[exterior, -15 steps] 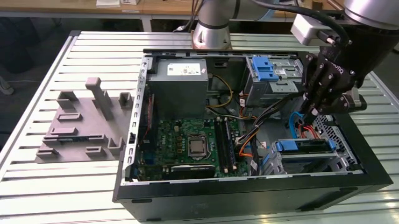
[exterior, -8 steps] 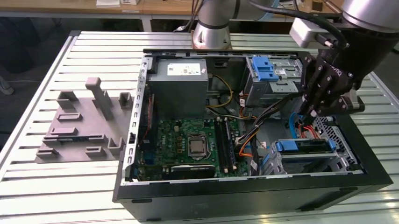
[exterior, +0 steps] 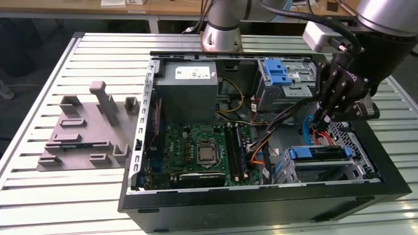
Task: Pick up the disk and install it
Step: 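Insert the second disk wire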
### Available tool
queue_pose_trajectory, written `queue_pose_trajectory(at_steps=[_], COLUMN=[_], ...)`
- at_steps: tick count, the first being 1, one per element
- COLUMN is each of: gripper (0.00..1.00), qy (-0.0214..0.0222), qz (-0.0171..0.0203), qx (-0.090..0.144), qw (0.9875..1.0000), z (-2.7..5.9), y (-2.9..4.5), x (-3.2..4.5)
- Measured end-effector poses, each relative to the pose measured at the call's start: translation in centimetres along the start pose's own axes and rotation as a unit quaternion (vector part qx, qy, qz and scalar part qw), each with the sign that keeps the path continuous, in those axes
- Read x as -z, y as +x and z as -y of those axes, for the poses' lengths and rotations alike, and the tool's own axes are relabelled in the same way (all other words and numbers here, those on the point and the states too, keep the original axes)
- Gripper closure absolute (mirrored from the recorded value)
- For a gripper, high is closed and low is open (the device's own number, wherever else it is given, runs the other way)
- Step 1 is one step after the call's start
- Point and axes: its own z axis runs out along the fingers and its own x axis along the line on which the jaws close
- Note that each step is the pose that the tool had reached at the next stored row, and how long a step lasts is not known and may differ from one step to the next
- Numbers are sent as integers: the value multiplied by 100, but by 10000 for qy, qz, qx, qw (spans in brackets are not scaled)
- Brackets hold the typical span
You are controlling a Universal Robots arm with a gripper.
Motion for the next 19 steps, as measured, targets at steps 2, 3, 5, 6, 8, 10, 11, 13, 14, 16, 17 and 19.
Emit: queue_pose_trajectory(at_steps=[2, 3, 5, 6, 8, 10, 11, 13, 14, 16, 17, 19], gripper=[83, 83, 83, 83, 83, 83, 83, 83, 83, 83, 83, 83], qy=[0, 0, 0, 0, 0, 0, 0, 0, 0, 0, 0, 0], qz=[0, 2, 14, 16, 15, 16, 15, 15, 15, 15, 15, 16], qx=[0, 0, 0, 0, 0, 0, 0, 0, 0, 0, 0, 0], qw=[10000, 10000, 10000, 10000, 10000, 10000, 10000, 10000, 10000, 10000, 10000, 10000], z=[0, 0, 0, 0, 0, 0, 0, 1, 1, 1, 1, 1], y=[0, 0, 0, 1, 8, 17, 23, 35, 41, 60, 70, 78], x=[-2, -4, -7, -9, -14, -25, -31, -46, -54, -68, -75, -82])
